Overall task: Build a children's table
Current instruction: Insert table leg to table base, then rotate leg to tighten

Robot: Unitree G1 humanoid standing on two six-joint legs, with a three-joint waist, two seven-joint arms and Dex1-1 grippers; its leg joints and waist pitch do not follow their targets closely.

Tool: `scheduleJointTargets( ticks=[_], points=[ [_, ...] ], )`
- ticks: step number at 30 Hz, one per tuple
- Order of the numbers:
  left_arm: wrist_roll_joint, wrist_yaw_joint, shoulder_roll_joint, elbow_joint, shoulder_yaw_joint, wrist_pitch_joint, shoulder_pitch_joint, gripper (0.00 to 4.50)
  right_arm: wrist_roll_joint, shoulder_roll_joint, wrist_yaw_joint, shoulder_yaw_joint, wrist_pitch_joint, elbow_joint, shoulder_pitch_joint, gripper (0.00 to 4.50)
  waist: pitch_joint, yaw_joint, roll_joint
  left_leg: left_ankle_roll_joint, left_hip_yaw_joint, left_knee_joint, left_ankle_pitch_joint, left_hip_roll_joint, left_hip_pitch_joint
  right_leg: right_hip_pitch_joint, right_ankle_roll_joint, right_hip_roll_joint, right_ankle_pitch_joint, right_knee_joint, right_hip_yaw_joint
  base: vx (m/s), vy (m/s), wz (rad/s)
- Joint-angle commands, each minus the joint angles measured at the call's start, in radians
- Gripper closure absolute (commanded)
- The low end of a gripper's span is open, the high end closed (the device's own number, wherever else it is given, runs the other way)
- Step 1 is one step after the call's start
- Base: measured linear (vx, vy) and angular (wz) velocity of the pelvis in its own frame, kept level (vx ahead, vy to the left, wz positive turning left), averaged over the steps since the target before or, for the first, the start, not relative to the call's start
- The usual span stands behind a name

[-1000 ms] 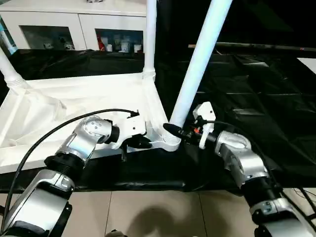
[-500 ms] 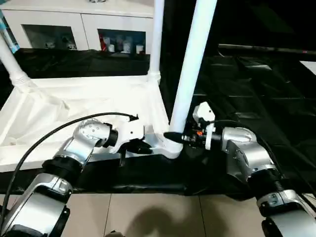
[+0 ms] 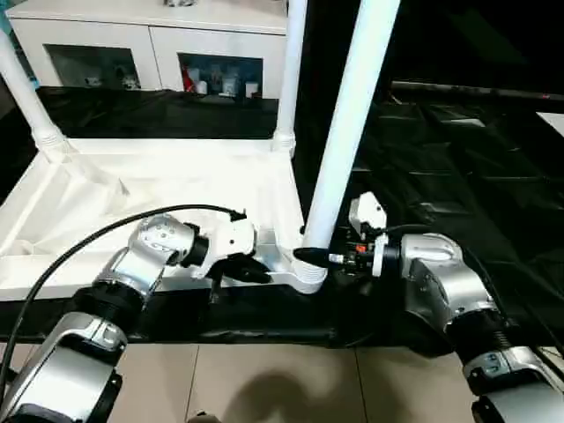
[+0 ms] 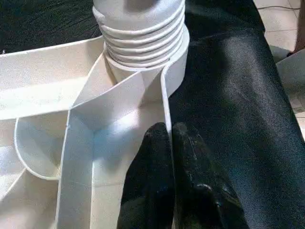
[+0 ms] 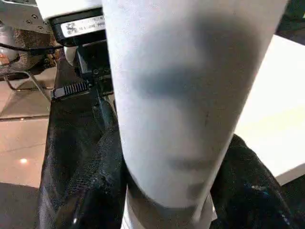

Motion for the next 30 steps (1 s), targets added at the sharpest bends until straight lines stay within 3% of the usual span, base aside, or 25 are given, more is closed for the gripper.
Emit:
scheduleJointTargets(
  ticks=[1,4,10,11,15,16,19,20,21,23,24,26,27,28,29,30],
  points=[
    [-0.035,-0.076,-0.014,-0.041,-0.017,-0.045,-0.017,4.50,-0.081,-0.015,-0.001,0.069,0.047,0.100,0.063,2.62,-0.051,-0.004,0.015,-0.017,0.004,-0.076,-0.436,0.005,0.015,0.028,-0.199,-0.033,-0.348,-0.085,0.025,0.000,0.000,0.00],
    [-0.032,-0.074,-0.014,-0.038,-0.015,-0.041,-0.019,4.50,-0.086,-0.013,-0.007,0.065,0.037,0.112,0.060,2.62,-0.051,-0.004,0.016,-0.016,0.005,-0.075,-0.433,0.005,0.015,0.028,-0.202,-0.033,-0.342,-0.085,0.026,0.000,0.000,0.00],
    [-0.017,-0.026,-0.026,-0.017,-0.005,-0.042,-0.027,4.50,-0.126,0.006,-0.155,0.037,-0.013,0.187,0.034,2.62,-0.047,-0.009,0.013,-0.022,0.002,-0.077,-0.466,0.003,0.016,0.023,-0.178,-0.036,-0.428,-0.094,0.025,0.000,0.000,0.00],
    [0.001,0.026,-0.035,0.006,0.000,-0.044,-0.037,4.50,-0.133,0.019,-0.242,0.013,-0.020,0.229,0.013,2.62,-0.042,-0.016,0.014,-0.033,-0.001,-0.077,-0.498,0.000,0.020,0.015,-0.161,-0.037,-0.495,-0.101,0.023,0.000,0.000,0.00],
    [0.021,0.126,-0.060,0.042,0.018,-0.010,-0.060,4.50,-0.131,0.046,-0.382,-0.031,-0.017,0.291,-0.023,2.62,-0.036,-0.027,0.012,-0.043,-0.012,-0.075,-0.555,-0.006,0.027,0.009,-0.087,-0.040,-0.677,-0.124,0.010,-0.026,0.003,-0.03],
    [0.021,0.148,-0.069,0.049,0.025,0.007,-0.066,4.50,-0.127,0.054,-0.412,-0.042,-0.014,0.304,-0.031,2.62,-0.035,-0.035,0.015,-0.043,-0.017,-0.070,-0.591,-0.008,0.040,0.001,-0.066,-0.040,-0.728,-0.137,0.000,-0.053,0.011,-0.06],
    [0.002,0.204,-0.109,0.053,0.052,0.078,-0.083,4.50,-0.120,0.088,-0.540,-0.070,0.001,0.372,-0.070,2.62,-0.035,-0.053,0.027,-0.039,-0.030,-0.084,-0.644,-0.001,0.034,0.020,-0.078,-0.042,-0.676,-0.142,-0.027,-0.057,0.044,-0.10],
    [-0.003,0.213,-0.119,0.051,0.057,0.094,-0.087,4.50,-0.120,0.096,-0.568,-0.073,0.003,0.389,-0.080,2.62,-0.035,-0.062,0.032,-0.046,-0.041,-0.097,-0.665,0.001,0.018,0.040,-0.082,-0.040,-0.631,-0.136,-0.039,-0.034,0.056,-0.21],
    [-0.003,0.224,-0.129,0.046,0.060,0.109,-0.090,4.50,-0.123,0.104,-0.604,-0.075,0.004,0.411,-0.092,2.62,-0.035,-0.063,0.039,-0.050,-0.044,-0.100,-0.687,0.004,0.020,0.040,-0.090,-0.041,-0.604,-0.135,-0.040,-0.032,0.052,-0.20],
    [0.013,0.277,-0.162,0.041,0.056,0.161,-0.100,4.50,-0.121,0.135,-0.739,-0.089,0.013,0.492,-0.140,2.62,-0.029,-0.084,0.040,-0.048,-0.048,-0.110,-0.749,0.007,0.023,0.047,-0.116,-0.042,-0.536,-0.137,-0.056,-0.016,0.026,-0.10],
    [0.028,0.316,-0.177,0.037,0.053,0.187,-0.104,4.50,-0.124,0.147,-0.799,-0.094,0.009,0.521,-0.159,2.62,-0.028,-0.087,0.043,-0.048,-0.049,-0.111,-0.767,0.007,0.027,0.046,-0.113,-0.041,-0.545,-0.141,-0.061,0.000,0.000,0.00],
    [0.052,0.425,-0.215,0.031,0.061,0.258,-0.111,4.50,-0.124,0.167,-0.898,-0.109,0.000,0.560,-0.187,2.62,-0.020,-0.097,0.039,-0.043,-0.045,-0.105,-0.799,0.004,0.049,0.033,-0.100,-0.037,-0.585,-0.157,-0.076,0.000,0.000,0.00],
    [0.057,0.482,-0.236,0.027,0.070,0.299,-0.115,4.50,-0.121,0.178,-0.931,-0.117,-0.005,0.570,-0.196,2.62,-0.018,-0.099,0.032,-0.035,-0.042,-0.100,-0.802,0.003,0.054,0.030,-0.089,-0.036,-0.608,-0.168,-0.085,0.000,0.000,0.00],
    [0.057,0.482,-0.236,0.027,0.070,0.299,-0.115,4.50,-0.121,0.178,-0.931,-0.117,-0.005,0.570,-0.196,2.62,-0.018,-0.099,0.032,-0.035,-0.042,-0.100,-0.802,0.003,0.054,0.030,-0.089,-0.036,-0.608,-0.168,-0.085,0.000,0.000,0.00],
    [0.065,0.544,-0.263,0.019,0.080,0.346,-0.119,4.50,-0.120,0.195,-0.966,-0.125,-0.013,0.587,-0.208,2.62,-0.012,-0.094,0.041,-0.022,-0.039,-0.135,-0.854,0.024,0.025,0.078,-0.064,-0.026,-0.560,-0.123,-0.110,0.000,0.000,0.00],
    [0.069,0.559,-0.270,0.014,0.082,0.359,-0.119,4.50,-0.120,0.202,-0.975,-0.125,-0.014,0.594,-0.213,2.62,-0.009,-0.070,0.056,-0.025,-0.028,-0.188,-0.897,0.049,-0.020,0.121,-0.087,-0.015,-0.452,-0.020,-0.094,-0.070,-0.036,0.00]
  ],
)
